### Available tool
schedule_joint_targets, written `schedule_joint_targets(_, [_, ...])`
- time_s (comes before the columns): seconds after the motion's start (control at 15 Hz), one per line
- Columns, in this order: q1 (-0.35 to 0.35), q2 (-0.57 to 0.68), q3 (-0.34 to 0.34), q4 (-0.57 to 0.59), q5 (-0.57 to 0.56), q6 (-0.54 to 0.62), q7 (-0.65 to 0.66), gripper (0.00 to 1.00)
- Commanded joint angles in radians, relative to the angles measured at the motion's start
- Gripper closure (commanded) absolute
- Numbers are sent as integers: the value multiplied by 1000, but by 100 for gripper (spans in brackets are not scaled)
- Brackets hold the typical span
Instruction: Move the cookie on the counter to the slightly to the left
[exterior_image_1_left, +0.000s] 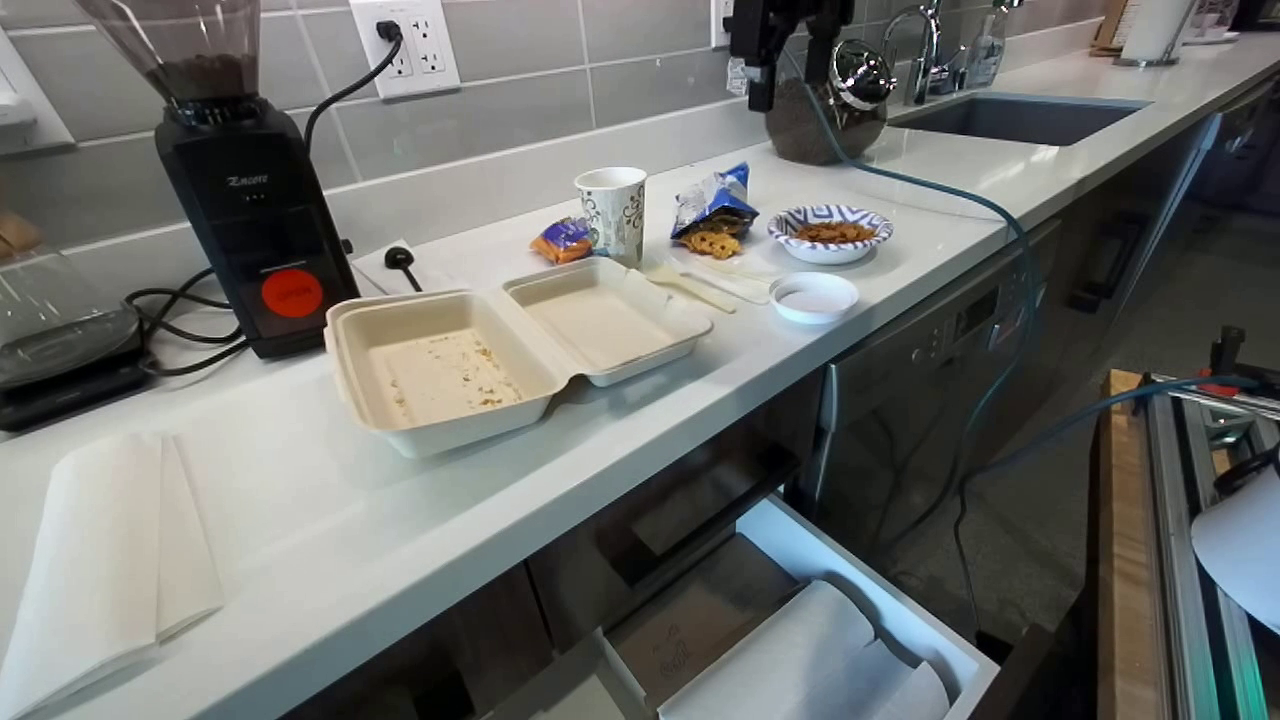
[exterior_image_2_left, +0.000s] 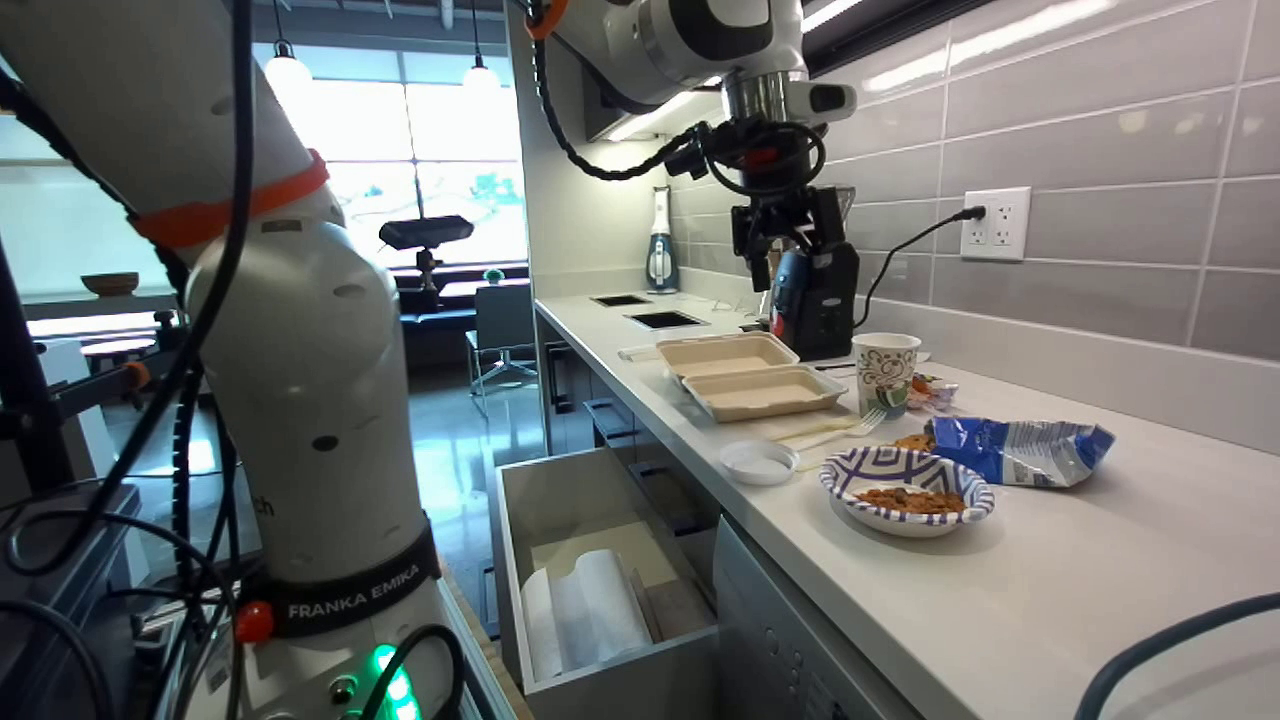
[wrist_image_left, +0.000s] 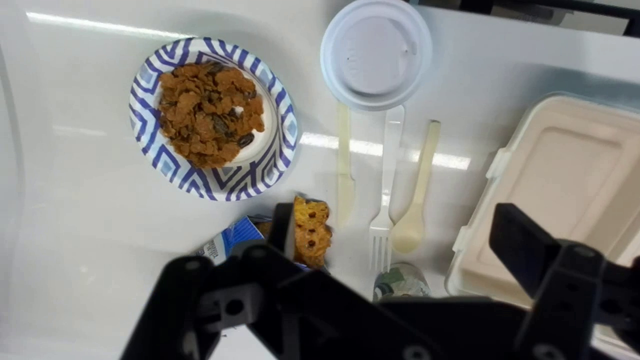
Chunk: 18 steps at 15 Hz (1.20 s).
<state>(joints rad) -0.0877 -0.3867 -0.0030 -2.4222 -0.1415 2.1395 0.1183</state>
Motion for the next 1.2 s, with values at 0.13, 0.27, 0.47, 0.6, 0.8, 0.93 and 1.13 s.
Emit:
schedule_joint_targets(0.13, [-42,40,-15,-27,-66,74,37,0])
schedule_joint_targets(0.27, [-47,55,-38,-42,-45,110,16,0])
schedule_joint_targets(0.47, [-48,79,-76,-56,-18,182,-24,0])
schedule_joint_targets(0.6, [-51,95,-96,-59,-16,214,-55,0])
schedule_joint_targets(0.8, [-48,116,-134,-61,12,262,-126,0])
schedule_joint_targets(0.93, [-38,134,-164,-59,62,290,-203,0])
schedule_joint_targets(1.13, [-17,167,-209,-47,187,301,-361,0])
